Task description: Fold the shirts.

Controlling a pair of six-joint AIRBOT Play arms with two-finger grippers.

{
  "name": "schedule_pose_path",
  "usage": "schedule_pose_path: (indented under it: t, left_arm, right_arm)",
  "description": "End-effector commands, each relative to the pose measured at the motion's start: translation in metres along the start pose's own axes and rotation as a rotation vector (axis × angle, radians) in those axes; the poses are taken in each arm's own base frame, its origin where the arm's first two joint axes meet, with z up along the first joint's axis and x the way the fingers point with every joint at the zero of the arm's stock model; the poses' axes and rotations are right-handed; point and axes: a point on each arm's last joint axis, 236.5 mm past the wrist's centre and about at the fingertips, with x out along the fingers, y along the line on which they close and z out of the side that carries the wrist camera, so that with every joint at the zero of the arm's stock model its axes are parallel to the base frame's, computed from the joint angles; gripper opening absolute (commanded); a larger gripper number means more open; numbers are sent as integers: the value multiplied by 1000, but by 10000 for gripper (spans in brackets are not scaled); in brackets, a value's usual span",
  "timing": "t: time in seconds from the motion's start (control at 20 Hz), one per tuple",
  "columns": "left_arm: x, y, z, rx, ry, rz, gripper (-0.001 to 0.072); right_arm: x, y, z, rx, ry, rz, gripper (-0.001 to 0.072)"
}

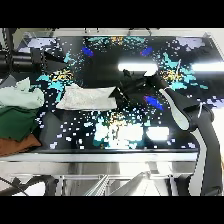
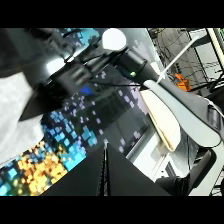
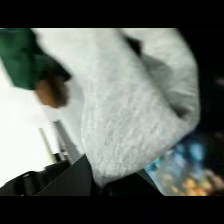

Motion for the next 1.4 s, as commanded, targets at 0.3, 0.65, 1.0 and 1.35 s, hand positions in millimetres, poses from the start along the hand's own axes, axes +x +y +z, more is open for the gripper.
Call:
schedule_pose_path:
  t: [0.3, 0.65, 1.0, 1.35]
  left_arm:
    - [-1, -8, -14, 0, 60, -34, 3]
    - [-1, -7, -12, 0, 50, -28, 3]
    - [0, -6, -10, 0, 41, -23, 3]
    - [9, -13, -15, 12, 67, -38, 3]
  right_arm:
    - [-243, 116, 2, -174, -370, -105, 15]
    - [-570, 33, -113, 235, -1060, -490, 15]
    - [-615, -73, -273, 702, -954, -647, 15]
    - [-620, -61, -256, 652, -1027, -539, 15]
